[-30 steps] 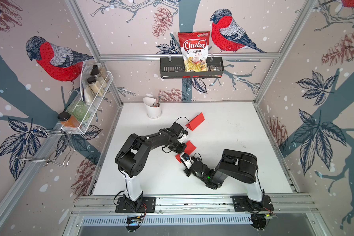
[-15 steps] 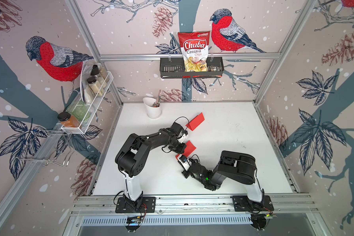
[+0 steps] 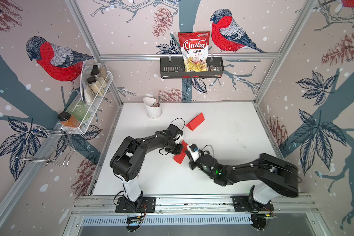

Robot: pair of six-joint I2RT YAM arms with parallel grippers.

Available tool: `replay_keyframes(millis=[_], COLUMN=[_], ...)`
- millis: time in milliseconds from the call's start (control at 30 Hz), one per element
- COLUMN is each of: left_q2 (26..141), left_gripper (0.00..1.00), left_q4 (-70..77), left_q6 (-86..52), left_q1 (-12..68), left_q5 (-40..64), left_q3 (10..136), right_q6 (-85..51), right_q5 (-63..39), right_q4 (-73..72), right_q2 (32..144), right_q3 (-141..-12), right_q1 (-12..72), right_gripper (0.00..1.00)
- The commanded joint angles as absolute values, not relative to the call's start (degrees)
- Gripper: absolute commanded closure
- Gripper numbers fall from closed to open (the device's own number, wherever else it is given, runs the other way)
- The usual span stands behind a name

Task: Fold the square paper along the opposite sides
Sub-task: Smooth out the paper at the center of the board, then place the paper at the center of the board.

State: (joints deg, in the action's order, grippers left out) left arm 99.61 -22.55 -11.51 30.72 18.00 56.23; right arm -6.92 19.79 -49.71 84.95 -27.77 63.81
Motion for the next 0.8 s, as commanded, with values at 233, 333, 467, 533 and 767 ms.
replay_keyframes(millis=[233,333,467,533,767], left_q2=[85.51,86.89,90.43,92.45,96.93], left_gripper=[1.00,1.00,1.00,1.00,0.96], left_q4=[4.78,9.15,12.67,14.47,16.67], left_q6=[-50.08,-55.11,-58.33,-59.96,-60.71], left_q1=[35.70,38.19,40.90,41.91,44.03], left_q5=[12.63,11.85,11.37,11.42,12.68], left_q3=[41.13,41.27,42.98,43.08,43.51], right_q6=[-27.49,-29.07,-29.14,-28.93,-28.33], right_q5=[17.80,14.22,10.02,9.07,5.94], right_q4=[-27.43,-27.07,-27.20,-26.75,-26.63], right_q2=[70.77,71.54,74.23,75.07,77.30], right_q3=[-22.53,-22.11,-22.19,-22.56,-23.68], right_q1=[50.32,47.95,45.65,44.89,42.71], right_gripper=[1.00,1.00,1.00,1.00,1.00])
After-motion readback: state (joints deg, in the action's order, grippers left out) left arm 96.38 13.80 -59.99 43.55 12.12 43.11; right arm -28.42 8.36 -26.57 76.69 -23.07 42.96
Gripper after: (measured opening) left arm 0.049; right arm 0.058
